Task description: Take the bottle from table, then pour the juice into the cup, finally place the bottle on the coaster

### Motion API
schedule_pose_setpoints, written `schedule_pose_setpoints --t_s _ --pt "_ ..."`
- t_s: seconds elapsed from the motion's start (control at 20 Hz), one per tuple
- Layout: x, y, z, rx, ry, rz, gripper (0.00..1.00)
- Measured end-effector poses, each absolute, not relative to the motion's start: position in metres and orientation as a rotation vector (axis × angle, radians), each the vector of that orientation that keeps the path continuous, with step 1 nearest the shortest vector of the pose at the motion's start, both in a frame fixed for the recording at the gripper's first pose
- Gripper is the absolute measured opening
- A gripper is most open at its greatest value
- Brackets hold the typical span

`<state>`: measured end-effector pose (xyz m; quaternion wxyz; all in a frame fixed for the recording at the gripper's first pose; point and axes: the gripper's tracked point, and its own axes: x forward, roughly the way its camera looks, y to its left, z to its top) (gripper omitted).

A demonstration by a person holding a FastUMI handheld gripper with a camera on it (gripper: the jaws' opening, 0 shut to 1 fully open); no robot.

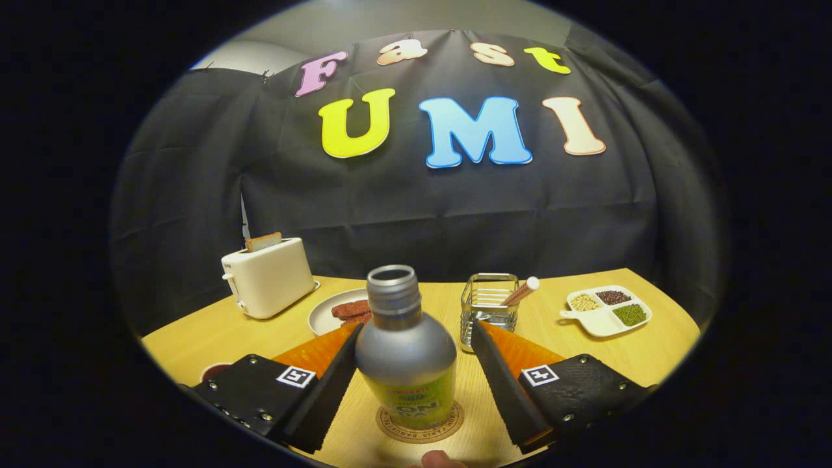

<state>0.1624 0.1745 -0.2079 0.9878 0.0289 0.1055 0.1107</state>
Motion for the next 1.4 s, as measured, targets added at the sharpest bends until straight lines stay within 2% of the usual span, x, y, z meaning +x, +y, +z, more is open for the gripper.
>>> schedule_pose_setpoints --t_s 0.5,0.7,0.95,1.4 --pt "0.129 0.098 0.000 -0.003 0.023 0.030 0.99" --pt "0.115 0.069 0.053 -0.025 0.019 -0.015 0.99" --pt "0.101 0.063 0.088 -0.057 -0.008 0.003 0.99" --pt "0.082 0.046 0.083 -0.047 0.009 0.045 0.99"
